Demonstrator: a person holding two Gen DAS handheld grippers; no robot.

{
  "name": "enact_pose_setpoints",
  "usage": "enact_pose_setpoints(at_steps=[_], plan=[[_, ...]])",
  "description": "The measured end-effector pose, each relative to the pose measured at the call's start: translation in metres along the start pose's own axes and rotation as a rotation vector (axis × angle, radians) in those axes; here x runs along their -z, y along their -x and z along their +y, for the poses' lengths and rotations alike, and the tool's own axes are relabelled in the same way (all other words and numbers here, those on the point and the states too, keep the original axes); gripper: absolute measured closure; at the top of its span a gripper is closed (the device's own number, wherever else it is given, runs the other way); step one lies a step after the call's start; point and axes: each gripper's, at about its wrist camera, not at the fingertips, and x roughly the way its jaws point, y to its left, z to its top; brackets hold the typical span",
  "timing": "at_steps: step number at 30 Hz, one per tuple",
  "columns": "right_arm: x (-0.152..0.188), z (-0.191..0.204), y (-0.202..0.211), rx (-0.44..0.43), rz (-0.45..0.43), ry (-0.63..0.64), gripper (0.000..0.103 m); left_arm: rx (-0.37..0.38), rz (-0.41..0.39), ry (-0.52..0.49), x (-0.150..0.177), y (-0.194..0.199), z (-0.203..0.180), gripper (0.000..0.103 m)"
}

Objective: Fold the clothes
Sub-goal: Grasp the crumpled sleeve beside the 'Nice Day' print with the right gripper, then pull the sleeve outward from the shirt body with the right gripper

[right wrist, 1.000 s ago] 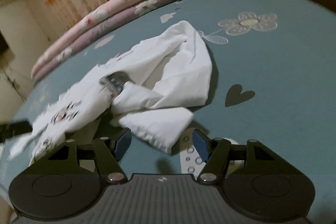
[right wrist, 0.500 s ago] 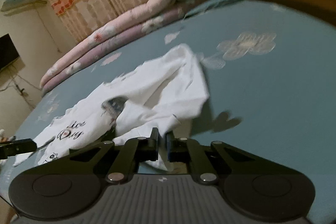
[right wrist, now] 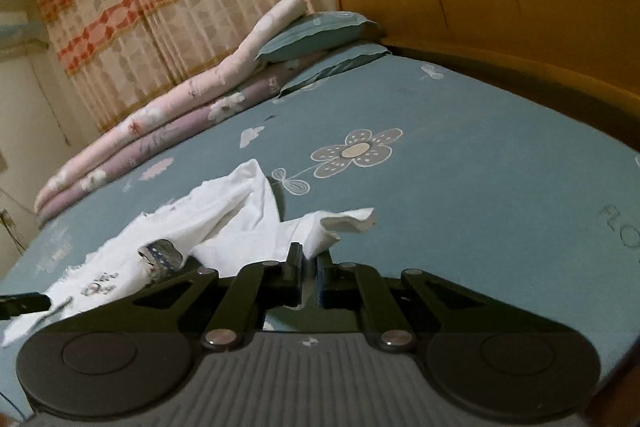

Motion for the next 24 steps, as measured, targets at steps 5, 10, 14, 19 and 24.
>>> enact_pose_setpoints(at_steps=[5,10,14,19,24], plan=[[0.005,0.023,0.011,-0.160,-0.002,0.060,0.095,-0.003,0.008,-0.002,0.000,-0.002,-0.004,0.023],[0.015,0.066,0.001,-0.310,0.108,0.192,0.089,-0.005,0.007,-0.002,0.001,0.000,-0.005,0.023],[0.035,0.095,-0.010,-0.360,0.212,0.313,0.080,-0.004,0.003,-0.002,0.002,0.004,-0.004,0.023],[0.057,0.113,-0.009,-0.377,0.324,0.433,0.065,0.003,0.000,0.000,0.003,0.006,-0.004,0.023],[0.075,0.121,-0.002,-0.271,0.403,0.586,0.058,0.017,0.001,0.001,0.006,0.009,-0.006,0.023]])
